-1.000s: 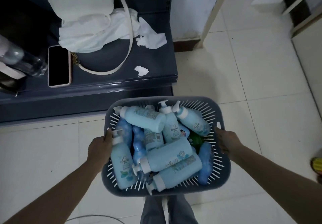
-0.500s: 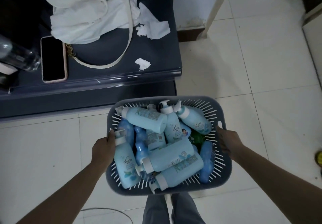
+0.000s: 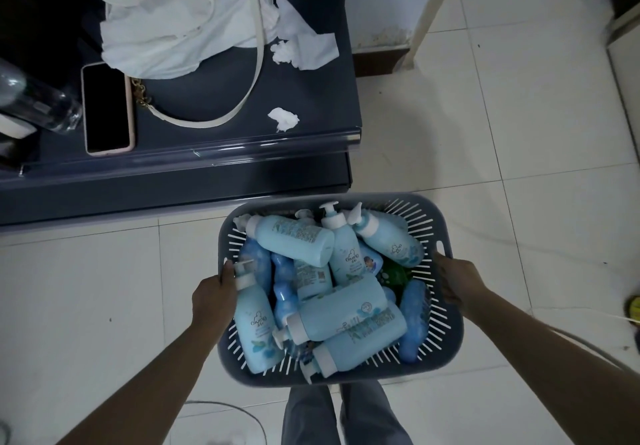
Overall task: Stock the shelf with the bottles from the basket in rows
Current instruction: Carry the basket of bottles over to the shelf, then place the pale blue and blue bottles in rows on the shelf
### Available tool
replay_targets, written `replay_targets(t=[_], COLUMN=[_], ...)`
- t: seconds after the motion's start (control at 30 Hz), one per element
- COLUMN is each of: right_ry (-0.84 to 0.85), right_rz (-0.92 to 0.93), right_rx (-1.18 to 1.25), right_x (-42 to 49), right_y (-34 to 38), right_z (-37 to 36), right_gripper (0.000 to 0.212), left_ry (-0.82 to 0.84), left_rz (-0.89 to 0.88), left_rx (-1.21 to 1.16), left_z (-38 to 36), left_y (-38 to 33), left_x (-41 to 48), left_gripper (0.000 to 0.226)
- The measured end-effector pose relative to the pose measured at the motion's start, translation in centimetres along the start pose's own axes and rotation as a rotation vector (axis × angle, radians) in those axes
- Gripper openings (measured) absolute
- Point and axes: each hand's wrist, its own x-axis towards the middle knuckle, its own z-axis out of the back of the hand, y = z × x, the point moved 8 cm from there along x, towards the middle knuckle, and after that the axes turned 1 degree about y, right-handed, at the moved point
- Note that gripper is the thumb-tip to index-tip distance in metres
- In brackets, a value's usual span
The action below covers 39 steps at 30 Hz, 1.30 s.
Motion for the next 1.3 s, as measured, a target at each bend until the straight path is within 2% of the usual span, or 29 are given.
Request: replay_targets(t=[0.3, 0.4, 0.47, 0.53, 0.57, 0.63, 0.7, 0.77, 0.87, 0.97, 1.07, 1.13, 1.3], right_ry=[-0.026, -0.077, -0.199, -0.329, -0.316, -0.138, 0.047, 0.23, 0.366, 0.335, 0.358, 0.382, 0.453], right_rz=[0.06, 0.14, 0.226, 0.482, 0.656, 1.016, 1.331, 1.474, 1.357, 1.289, 1.233, 1.18, 1.179], right_rx=[-0.135, -0.314, -0.439, -0.488, -0.52, -0.623, -0.869, -1.102, -1.388, -1.572, -1.607, -1.646, -1.669], right_x=[-0.2, -0.4, -1.3, -4.0, -6.1, -10.6, -15.0, -17.2, -16.4, -14.7, -13.7, -13.2, -12.6], right_y=[0.4, 0.8, 1.4, 3.4, 4.7, 6.4, 6.5, 5.6, 4.4, 3.0, 2.2, 2.4, 2.8], right_z=[-0.3, -0.1, 0.5, 0.3, -0.9, -5.3, -10.4, -14.4, -16.9, -17.1, -17.3, -17.3, -16.8], right_gripper=[0.04, 0.05, 0.065, 0.079, 0.079, 0.074, 0.07, 0.071, 0.072, 0.078, 0.094, 0.09, 0.075], left_ry=[0.063, -0.045, -0.141, -0.331, -0.359, -0.272, -0.145, -0.069, -0.035, -0.012, -0.034, -0.033, -0.026], left_rz=[0.027, -0.028, -0.098, -0.149, -0.133, 0.012, 0.249, 0.409, 0.557, 0.595, 0.619, 0.625, 0.605], left_rx=[0.114, 0.215, 0.232, 0.039, -0.052, -0.221, -0.299, -0.279, -0.305, -0.253, -0.156, -0.114, -0.071], left_z=[0.3, 1.2, 1.9, 3.6, 3.5, 1.6, -1.1, -2.5, -3.1, -3.8, -3.7, -3.7, -3.9], left_y=[0.5, 0.4, -0.8, -2.0, -2.1, -0.9, 1.1, 1.7, 1.7, 2.3, 2.6, 2.5, 2.3], left_x=[0.8, 0.6, -1.1, -4.4, -6.2, -8.6, -10.0, -10.1, -9.1, -8.1, -7.3, -6.8, -6.6], left_gripper=[0.064, 0.055, 0.053, 0.049, 0.046, 0.046, 0.059, 0.074, 0.09, 0.084, 0.078, 0.083, 0.083])
